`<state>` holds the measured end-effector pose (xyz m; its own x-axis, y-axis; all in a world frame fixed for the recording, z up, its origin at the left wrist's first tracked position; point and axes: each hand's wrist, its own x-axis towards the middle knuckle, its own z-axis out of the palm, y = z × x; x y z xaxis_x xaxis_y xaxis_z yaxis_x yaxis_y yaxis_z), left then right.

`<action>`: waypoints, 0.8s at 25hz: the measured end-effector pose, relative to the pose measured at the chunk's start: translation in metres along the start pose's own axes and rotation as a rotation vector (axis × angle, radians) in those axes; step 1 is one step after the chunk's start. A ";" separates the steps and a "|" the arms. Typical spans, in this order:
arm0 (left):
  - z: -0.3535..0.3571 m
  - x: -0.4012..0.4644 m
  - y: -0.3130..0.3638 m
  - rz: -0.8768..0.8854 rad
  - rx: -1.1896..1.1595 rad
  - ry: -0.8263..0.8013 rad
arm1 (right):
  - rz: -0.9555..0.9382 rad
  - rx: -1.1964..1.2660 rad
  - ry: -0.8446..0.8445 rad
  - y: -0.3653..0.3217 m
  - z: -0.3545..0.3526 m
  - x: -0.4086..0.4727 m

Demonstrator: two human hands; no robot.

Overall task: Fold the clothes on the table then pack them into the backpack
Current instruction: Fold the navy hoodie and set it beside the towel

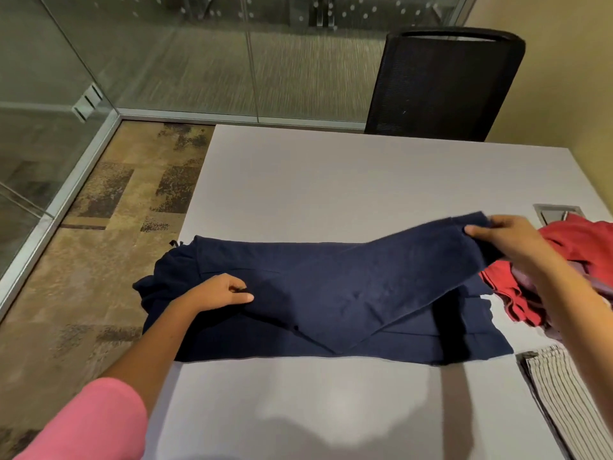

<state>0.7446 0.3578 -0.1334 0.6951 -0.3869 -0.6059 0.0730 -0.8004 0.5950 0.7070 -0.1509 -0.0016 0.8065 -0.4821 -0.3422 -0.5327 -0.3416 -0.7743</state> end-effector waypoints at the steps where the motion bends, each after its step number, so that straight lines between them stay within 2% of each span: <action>1: -0.001 0.005 0.000 0.001 0.049 0.040 | 0.031 -0.064 0.022 0.017 0.002 0.004; 6: -0.001 0.018 0.020 -0.115 0.184 0.353 | 0.071 -0.083 0.055 0.063 0.010 0.012; 12: 0.018 0.032 0.023 -0.240 0.505 0.569 | 0.126 -0.349 0.100 0.114 0.013 0.033; 15: 0.025 0.034 0.021 -0.377 0.489 0.629 | 0.094 -0.470 0.121 0.132 0.020 0.034; 17: 0.036 0.035 0.015 -0.353 0.475 0.760 | 0.055 -0.487 0.164 0.140 0.027 0.031; 20: 0.064 0.034 0.025 -0.175 0.485 0.927 | 0.072 -0.434 0.243 0.152 0.034 0.033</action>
<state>0.7242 0.2953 -0.1725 0.9912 0.0883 0.0988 0.0739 -0.9873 0.1404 0.6610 -0.1911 -0.1483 0.7081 -0.6732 -0.2129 -0.6842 -0.5799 -0.4423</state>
